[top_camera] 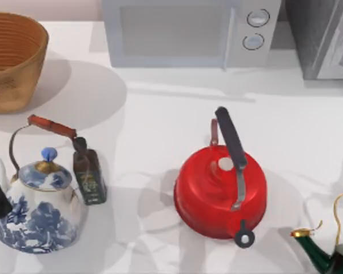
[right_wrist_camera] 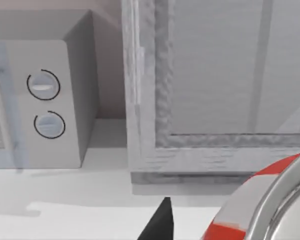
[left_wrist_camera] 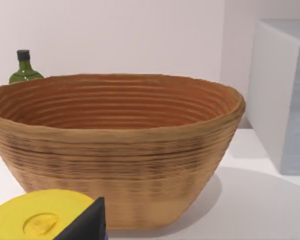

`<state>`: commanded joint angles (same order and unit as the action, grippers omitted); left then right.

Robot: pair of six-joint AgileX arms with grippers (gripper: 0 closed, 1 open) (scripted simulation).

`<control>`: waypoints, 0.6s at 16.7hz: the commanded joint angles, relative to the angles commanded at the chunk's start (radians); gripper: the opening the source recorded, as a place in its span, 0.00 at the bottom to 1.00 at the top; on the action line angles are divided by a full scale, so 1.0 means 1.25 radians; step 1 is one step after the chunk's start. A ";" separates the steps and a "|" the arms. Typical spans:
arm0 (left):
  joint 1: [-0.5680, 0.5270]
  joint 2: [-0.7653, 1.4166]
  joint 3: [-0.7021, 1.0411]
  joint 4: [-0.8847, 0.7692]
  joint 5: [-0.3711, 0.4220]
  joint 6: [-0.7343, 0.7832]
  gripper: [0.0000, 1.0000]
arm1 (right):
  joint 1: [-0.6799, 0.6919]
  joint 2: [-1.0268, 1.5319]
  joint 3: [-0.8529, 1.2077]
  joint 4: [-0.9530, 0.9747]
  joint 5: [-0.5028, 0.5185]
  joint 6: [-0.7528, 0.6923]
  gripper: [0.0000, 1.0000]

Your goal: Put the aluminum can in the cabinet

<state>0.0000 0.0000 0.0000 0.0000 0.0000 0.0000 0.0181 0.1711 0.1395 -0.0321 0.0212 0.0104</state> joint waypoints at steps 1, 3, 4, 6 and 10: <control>0.000 0.000 0.000 0.000 0.000 0.000 1.00 | -0.004 -0.042 -0.034 0.008 -0.005 -0.003 0.00; 0.000 0.000 0.000 0.000 0.000 0.000 1.00 | -0.011 -0.104 -0.085 0.019 -0.013 -0.007 0.00; 0.000 0.000 0.000 0.000 0.000 0.000 1.00 | -0.013 -0.123 -0.101 0.023 -0.015 -0.008 0.00; 0.000 0.000 0.000 0.000 0.000 0.000 1.00 | -0.015 -0.137 -0.112 0.026 -0.017 -0.008 0.00; 0.000 0.000 0.000 0.000 0.000 0.000 1.00 | -0.012 -0.133 -0.111 0.024 -0.017 -0.007 0.00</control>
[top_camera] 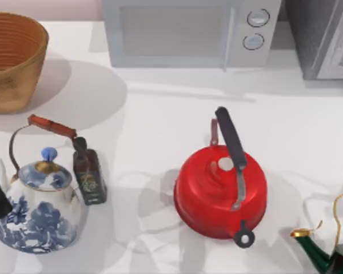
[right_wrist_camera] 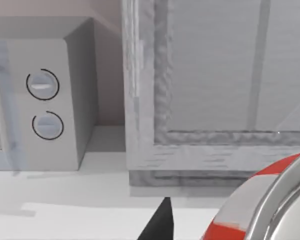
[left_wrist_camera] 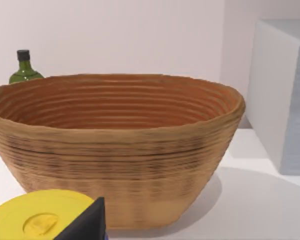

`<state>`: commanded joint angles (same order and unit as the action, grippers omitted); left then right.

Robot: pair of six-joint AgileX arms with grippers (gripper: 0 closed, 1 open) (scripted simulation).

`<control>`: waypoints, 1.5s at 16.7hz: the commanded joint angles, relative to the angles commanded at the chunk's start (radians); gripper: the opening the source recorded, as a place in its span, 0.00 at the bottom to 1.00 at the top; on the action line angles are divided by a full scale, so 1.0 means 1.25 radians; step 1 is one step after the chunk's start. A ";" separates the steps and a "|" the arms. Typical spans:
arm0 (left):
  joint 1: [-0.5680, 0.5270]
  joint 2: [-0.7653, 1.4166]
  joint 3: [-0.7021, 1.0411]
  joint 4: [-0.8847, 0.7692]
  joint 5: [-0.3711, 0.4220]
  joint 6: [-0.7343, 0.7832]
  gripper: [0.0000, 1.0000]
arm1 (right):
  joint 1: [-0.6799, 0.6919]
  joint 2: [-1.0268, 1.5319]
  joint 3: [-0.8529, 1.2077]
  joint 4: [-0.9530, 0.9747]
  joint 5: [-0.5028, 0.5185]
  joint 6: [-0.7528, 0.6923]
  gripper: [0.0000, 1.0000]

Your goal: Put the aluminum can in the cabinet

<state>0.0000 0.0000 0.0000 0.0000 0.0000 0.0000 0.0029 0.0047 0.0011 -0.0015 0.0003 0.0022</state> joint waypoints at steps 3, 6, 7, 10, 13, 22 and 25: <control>0.000 0.000 0.000 0.000 0.000 0.000 1.00 | 0.002 0.024 0.025 0.003 -0.004 -0.003 0.00; 0.000 0.000 0.000 0.000 0.000 0.000 1.00 | 0.009 0.108 0.127 0.008 -0.012 -0.010 0.00; 0.000 0.000 0.000 0.000 0.000 0.000 1.00 | 0.012 0.147 0.178 0.009 -0.013 -0.012 0.00; 0.000 0.000 0.000 0.000 0.000 0.000 1.00 | 0.026 0.287 0.381 0.004 -0.013 -0.017 0.00; 0.000 0.000 0.000 0.000 0.000 0.000 1.00 | 0.043 0.445 0.645 -0.021 0.000 -0.018 0.00; 0.000 0.000 0.000 0.000 0.000 0.000 1.00 | 0.116 0.906 1.256 -0.226 0.100 0.000 0.00; 0.000 0.000 0.000 0.000 0.000 0.000 1.00 | 0.137 1.011 1.347 -0.300 0.137 0.009 0.00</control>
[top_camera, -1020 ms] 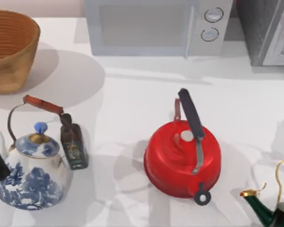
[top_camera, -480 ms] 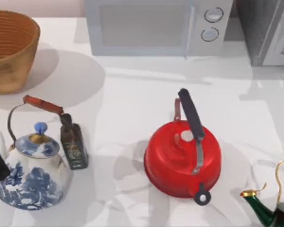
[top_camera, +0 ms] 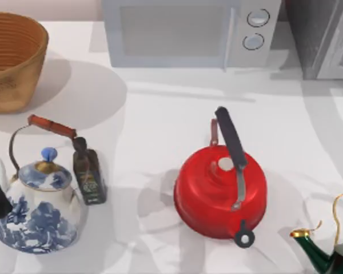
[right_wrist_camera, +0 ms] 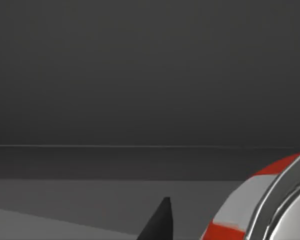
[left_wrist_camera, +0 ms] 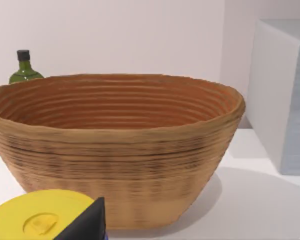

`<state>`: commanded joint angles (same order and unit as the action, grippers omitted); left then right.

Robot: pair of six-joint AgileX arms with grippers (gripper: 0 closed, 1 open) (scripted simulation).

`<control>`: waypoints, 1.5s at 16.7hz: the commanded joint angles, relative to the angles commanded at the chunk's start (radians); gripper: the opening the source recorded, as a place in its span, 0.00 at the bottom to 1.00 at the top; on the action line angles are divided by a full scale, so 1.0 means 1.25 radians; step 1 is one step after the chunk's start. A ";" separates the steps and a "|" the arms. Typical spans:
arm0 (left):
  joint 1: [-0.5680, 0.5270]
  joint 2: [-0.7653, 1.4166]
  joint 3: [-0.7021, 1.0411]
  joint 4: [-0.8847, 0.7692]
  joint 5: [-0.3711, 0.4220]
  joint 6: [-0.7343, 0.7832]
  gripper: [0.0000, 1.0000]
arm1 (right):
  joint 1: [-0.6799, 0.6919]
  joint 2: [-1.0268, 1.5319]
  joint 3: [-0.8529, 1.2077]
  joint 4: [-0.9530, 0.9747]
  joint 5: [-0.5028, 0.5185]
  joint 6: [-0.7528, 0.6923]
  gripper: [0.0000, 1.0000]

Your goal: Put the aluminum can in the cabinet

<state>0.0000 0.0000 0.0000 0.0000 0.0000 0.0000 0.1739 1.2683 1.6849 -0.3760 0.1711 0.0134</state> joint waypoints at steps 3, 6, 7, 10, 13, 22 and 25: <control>0.000 0.000 0.000 0.000 0.000 0.000 1.00 | 0.009 0.048 0.048 -0.038 0.019 0.004 0.00; 0.000 0.000 0.000 0.000 0.000 0.000 1.00 | 0.009 0.049 0.048 -0.038 0.019 0.004 0.00; 0.000 0.000 0.000 0.000 0.000 0.000 1.00 | 0.006 0.048 0.043 -0.037 0.017 0.006 0.00; 0.000 0.000 0.000 0.000 0.000 0.000 1.00 | 0.003 0.075 0.073 -0.049 0.017 0.005 0.00; 0.000 0.000 0.000 0.000 0.000 0.000 1.00 | -0.011 0.169 0.178 -0.081 0.014 0.004 0.00; 0.000 0.000 0.000 0.000 0.000 0.000 1.00 | -0.054 0.555 0.748 -0.207 -0.023 0.005 0.00; 0.000 0.000 0.000 0.000 0.000 0.000 1.00 | -0.059 0.637 0.842 -0.237 -0.037 0.004 0.00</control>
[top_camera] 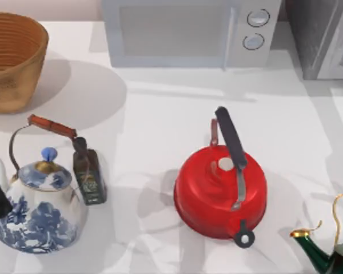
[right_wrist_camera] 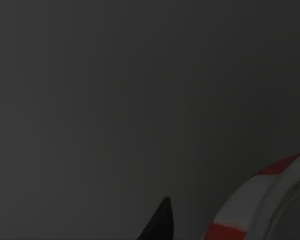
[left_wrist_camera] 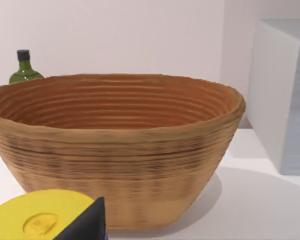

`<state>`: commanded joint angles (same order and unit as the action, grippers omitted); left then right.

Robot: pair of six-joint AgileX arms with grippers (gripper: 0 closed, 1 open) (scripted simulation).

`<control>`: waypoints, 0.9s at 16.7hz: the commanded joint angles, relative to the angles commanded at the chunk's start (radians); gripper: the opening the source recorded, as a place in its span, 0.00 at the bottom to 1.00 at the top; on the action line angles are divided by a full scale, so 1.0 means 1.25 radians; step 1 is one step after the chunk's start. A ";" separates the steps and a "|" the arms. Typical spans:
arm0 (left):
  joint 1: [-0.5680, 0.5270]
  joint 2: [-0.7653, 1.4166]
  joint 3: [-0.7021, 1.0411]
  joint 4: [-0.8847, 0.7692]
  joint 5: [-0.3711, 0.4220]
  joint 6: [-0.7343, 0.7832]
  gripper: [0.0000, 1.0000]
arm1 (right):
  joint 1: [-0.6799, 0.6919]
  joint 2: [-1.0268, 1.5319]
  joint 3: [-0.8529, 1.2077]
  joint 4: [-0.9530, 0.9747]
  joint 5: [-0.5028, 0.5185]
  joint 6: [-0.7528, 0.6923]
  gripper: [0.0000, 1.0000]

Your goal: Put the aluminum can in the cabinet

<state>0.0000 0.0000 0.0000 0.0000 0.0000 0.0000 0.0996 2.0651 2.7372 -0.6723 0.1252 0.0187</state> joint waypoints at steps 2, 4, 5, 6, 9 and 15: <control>0.000 0.000 0.000 0.000 0.000 0.000 1.00 | -0.001 0.020 0.020 -0.008 -0.004 -0.001 0.00; 0.000 0.000 0.000 0.000 0.000 0.000 1.00 | -0.001 0.020 0.020 -0.008 -0.004 -0.001 0.00; 0.000 0.000 0.000 0.000 0.000 0.000 1.00 | -0.001 0.020 0.020 -0.008 -0.004 -0.001 0.00; 0.000 0.000 0.000 0.000 0.000 0.000 1.00 | -0.001 0.020 0.020 -0.008 -0.004 -0.001 0.00; 0.000 0.000 0.000 0.000 0.000 0.000 1.00 | -0.001 0.020 0.020 -0.008 -0.004 -0.001 0.23; 0.000 0.000 0.000 0.000 0.000 0.000 1.00 | -0.001 0.020 0.020 -0.008 -0.004 -0.001 0.68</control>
<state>0.0000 0.0000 0.0000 0.0000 0.0000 0.0000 0.0979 2.0898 2.7627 -0.6824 0.1207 0.0180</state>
